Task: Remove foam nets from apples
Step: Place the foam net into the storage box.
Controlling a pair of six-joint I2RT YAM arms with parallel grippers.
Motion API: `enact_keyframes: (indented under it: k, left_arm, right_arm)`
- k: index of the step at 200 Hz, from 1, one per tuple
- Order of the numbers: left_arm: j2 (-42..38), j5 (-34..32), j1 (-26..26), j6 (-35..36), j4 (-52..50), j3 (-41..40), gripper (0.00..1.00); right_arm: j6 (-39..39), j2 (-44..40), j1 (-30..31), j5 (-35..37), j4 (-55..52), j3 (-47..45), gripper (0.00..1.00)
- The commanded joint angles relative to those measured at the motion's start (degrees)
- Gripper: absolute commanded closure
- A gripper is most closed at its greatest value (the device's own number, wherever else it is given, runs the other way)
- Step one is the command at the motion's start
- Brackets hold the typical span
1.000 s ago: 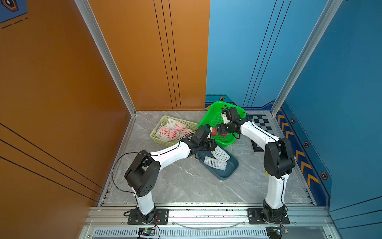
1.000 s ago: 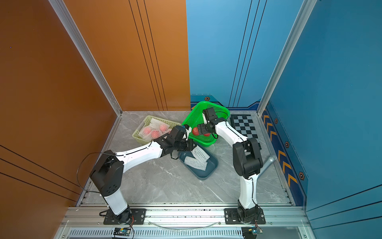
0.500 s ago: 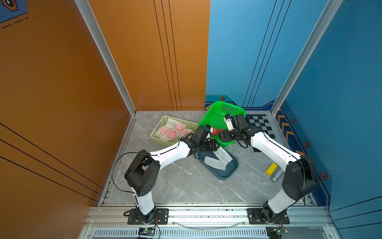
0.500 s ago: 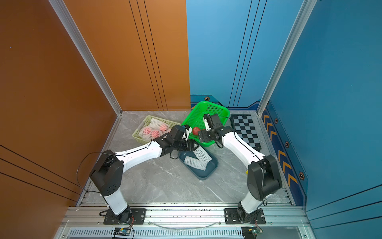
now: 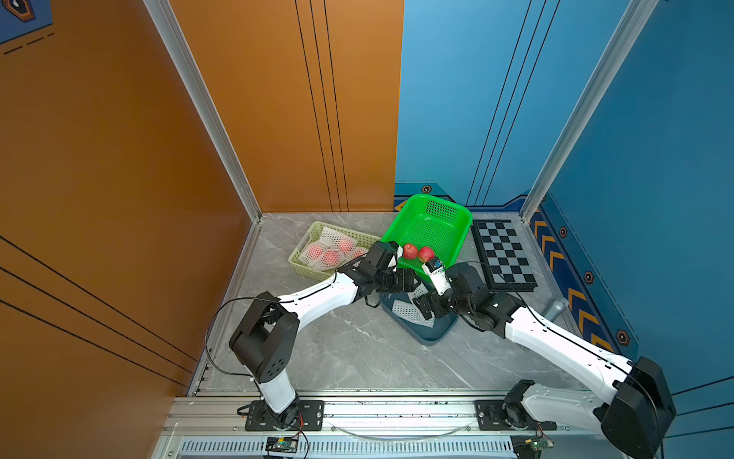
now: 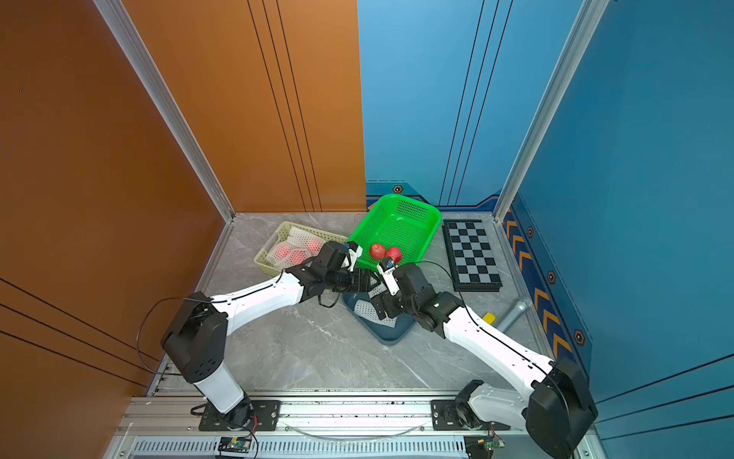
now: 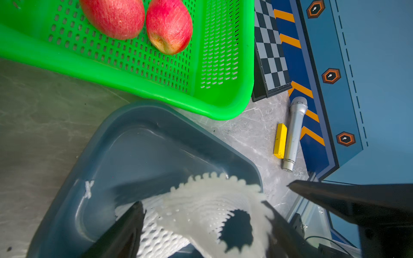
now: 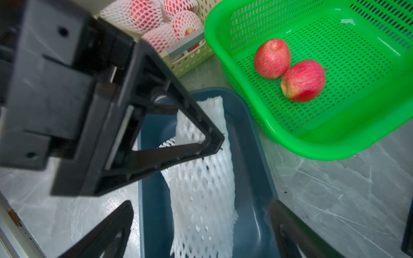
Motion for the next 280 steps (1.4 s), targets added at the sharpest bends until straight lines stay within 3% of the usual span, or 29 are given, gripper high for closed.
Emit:
enact_keyframes:
  k: [1, 13, 43, 74, 97, 101, 114, 175, 233, 280]
  left_arm:
    - [-2.7, 1.7, 0.6, 0.2, -1.5, -1.5, 0.16]
    - [-3.4, 1.7, 0.7, 0.1, -1.5, -2.0, 0.16]
    - [-5.0, 1.7, 1.3, -0.5, -1.5, -3.7, 0.16]
    - [-6.1, 2.6, 2.1, -1.4, -0.3, -4.7, 0.15]
    - [-6.7, 2.9, 3.1, -2.0, 0.4, -5.4, 0.15]
    - [-6.9, 2.9, 3.4, -2.3, 0.5, -5.5, 0.09]
    - [-7.7, 3.1, 5.0, -2.9, 1.3, -6.3, 0.08]
    - [-12.8, 2.0, 14.3, 1.6, -4.9, -6.3, 0.01]
    - [-11.9, -6.1, 19.9, 5.9, -8.3, -4.9, 0.02]
    - [-7.6, -12.6, 24.8, 7.7, -9.5, 0.6, 0.0]
  right_arm:
    - [1.8, 1.8, 0.7, 2.0, 3.4, -1.0, 0.06]
    - [2.0, 3.0, 0.9, 3.1, 3.6, -1.1, 0.13]
    - [2.2, 3.6, 1.0, 3.2, 3.6, -1.6, 0.47]
    - [2.0, 3.8, 0.6, 1.7, 3.4, -2.5, 0.73]
    - [1.8, 3.6, 0.3, 2.0, 2.4, -2.9, 0.8]
    - [1.7, 3.5, 0.2, 2.1, 2.1, -2.8, 0.8]
    - [1.2, 3.5, -0.1, 2.7, 1.0, -2.7, 0.82]
    - [-2.9, 5.2, -0.5, 6.4, -1.0, -0.1, 0.76]
    - [-4.3, 7.7, -0.3, 5.8, -1.3, 2.6, 0.31]
    - [-5.3, 4.7, -0.3, 3.2, -2.4, 5.5, 0.17]
